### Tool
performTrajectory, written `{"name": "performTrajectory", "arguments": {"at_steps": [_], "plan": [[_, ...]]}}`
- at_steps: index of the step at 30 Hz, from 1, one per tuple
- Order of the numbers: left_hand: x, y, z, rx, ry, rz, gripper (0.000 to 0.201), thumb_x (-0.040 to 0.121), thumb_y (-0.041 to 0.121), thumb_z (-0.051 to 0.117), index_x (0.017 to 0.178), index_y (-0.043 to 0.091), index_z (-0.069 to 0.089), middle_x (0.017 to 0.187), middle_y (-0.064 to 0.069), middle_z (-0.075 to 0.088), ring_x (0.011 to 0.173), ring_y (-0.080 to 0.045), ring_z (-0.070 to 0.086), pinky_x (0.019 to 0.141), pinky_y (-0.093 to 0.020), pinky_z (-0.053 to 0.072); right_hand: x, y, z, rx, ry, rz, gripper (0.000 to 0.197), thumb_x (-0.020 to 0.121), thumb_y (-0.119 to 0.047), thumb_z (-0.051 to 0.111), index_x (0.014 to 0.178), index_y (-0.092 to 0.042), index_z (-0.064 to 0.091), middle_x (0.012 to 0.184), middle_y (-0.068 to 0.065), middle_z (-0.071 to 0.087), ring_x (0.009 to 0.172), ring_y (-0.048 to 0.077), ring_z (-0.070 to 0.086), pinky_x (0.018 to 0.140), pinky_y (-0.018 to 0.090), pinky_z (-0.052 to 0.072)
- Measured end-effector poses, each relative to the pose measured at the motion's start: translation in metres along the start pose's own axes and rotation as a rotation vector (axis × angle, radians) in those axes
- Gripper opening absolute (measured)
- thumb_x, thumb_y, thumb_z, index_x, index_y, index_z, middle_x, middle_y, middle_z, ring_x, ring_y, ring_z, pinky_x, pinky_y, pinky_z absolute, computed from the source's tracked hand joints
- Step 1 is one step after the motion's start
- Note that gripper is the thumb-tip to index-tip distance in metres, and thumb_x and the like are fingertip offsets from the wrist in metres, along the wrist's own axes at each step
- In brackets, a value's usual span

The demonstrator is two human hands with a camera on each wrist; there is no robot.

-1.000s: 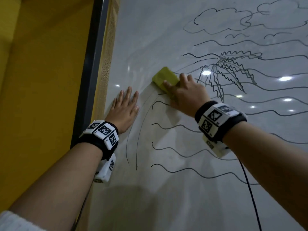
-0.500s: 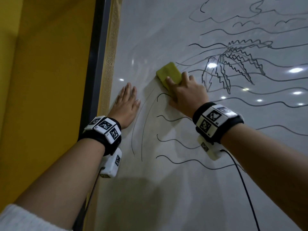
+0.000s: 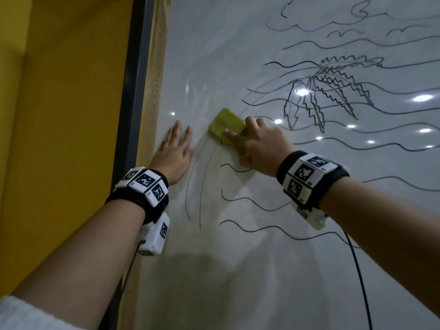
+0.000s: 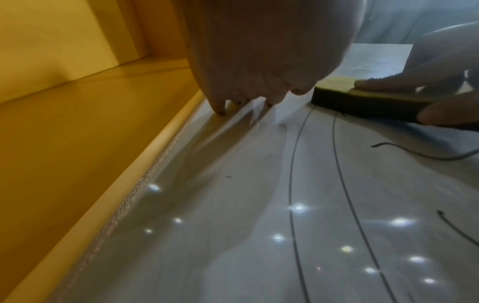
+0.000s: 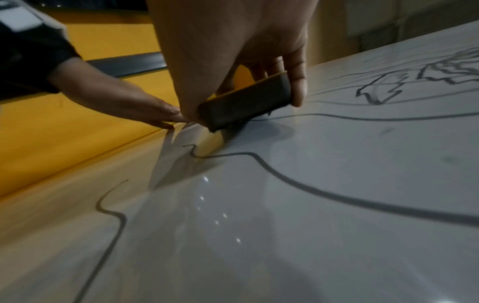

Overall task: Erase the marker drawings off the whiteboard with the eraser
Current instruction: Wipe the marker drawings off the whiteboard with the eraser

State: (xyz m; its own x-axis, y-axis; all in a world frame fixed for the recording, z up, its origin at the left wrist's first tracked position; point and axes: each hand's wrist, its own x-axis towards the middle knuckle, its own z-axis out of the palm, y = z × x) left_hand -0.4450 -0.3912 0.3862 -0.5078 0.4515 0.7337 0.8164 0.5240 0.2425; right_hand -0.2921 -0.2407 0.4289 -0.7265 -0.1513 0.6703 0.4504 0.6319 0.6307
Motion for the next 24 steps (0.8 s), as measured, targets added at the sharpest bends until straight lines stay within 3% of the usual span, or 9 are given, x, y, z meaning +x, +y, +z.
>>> {"name": "performTrajectory", "arguments": {"at_steps": [4,6,11,17,20,24], "plan": [[-0.005,0.002,-0.001,0.102,-0.082,-0.034,0.080,0.092,0.004,0.037,0.148,0.023,-0.017,0.152,-0.002,-0.031,0.141,-0.018,-0.025,0.116,-0.035,-0.007,0.007,0.020,-0.008,0.067,0.078,0.172,0.066,0.091,-0.044,0.047,0.149,-0.029,0.018,0.132,0.017,0.033,0.112,0.033,0.043,0.073,0.039,0.047],[-0.010,0.003,0.002,0.158,-0.124,-0.049,0.087,0.089,-0.001,0.040,0.146,0.022,-0.022,0.150,-0.004,-0.035,0.140,-0.020,-0.029,0.116,-0.037,-0.008,0.007,0.009,-0.005,0.107,0.066,0.200,0.068,0.090,-0.043,0.048,0.149,-0.026,0.018,0.135,0.018,0.031,0.113,0.034,0.043,0.075,0.041,0.047],[-0.019,0.000,0.006,0.210,-0.186,-0.060,0.091,0.088,-0.002,0.042,0.145,0.020,-0.025,0.149,-0.006,-0.038,0.139,-0.024,-0.030,0.117,-0.040,-0.007,-0.001,-0.006,0.003,0.074,0.020,0.047,0.067,0.091,-0.041,0.047,0.149,-0.025,0.018,0.136,0.019,0.032,0.111,0.034,0.043,0.069,0.039,0.043],[-0.030,-0.003,0.013,0.238,-0.210,-0.069,0.096,0.086,-0.002,0.046,0.144,0.021,-0.026,0.149,-0.006,-0.037,0.139,-0.025,-0.028,0.117,-0.041,-0.003,0.000,-0.008,0.000,0.123,0.033,0.113,0.068,0.090,-0.041,0.049,0.149,-0.026,0.018,0.137,0.018,0.030,0.113,0.034,0.041,0.068,0.038,0.041],[-0.038,-0.005,0.020,0.237,-0.213,-0.080,0.100,0.085,0.002,0.051,0.144,0.022,-0.026,0.149,-0.006,-0.038,0.139,-0.026,-0.028,0.118,-0.043,-0.001,-0.004,-0.030,0.009,0.126,-0.014,0.038,0.067,0.091,-0.037,0.047,0.150,-0.024,0.018,0.138,0.017,0.030,0.112,0.033,0.041,0.068,0.038,0.041],[-0.049,-0.007,0.030,0.222,-0.228,-0.105,0.102,0.084,0.002,0.052,0.143,0.023,-0.029,0.147,-0.005,-0.040,0.138,-0.025,-0.031,0.118,-0.041,-0.003,-0.001,-0.017,0.003,0.095,0.027,-0.011,0.065,0.091,-0.039,0.047,0.149,-0.028,0.020,0.135,0.015,0.032,0.112,0.031,0.041,0.065,0.034,0.035]]}}
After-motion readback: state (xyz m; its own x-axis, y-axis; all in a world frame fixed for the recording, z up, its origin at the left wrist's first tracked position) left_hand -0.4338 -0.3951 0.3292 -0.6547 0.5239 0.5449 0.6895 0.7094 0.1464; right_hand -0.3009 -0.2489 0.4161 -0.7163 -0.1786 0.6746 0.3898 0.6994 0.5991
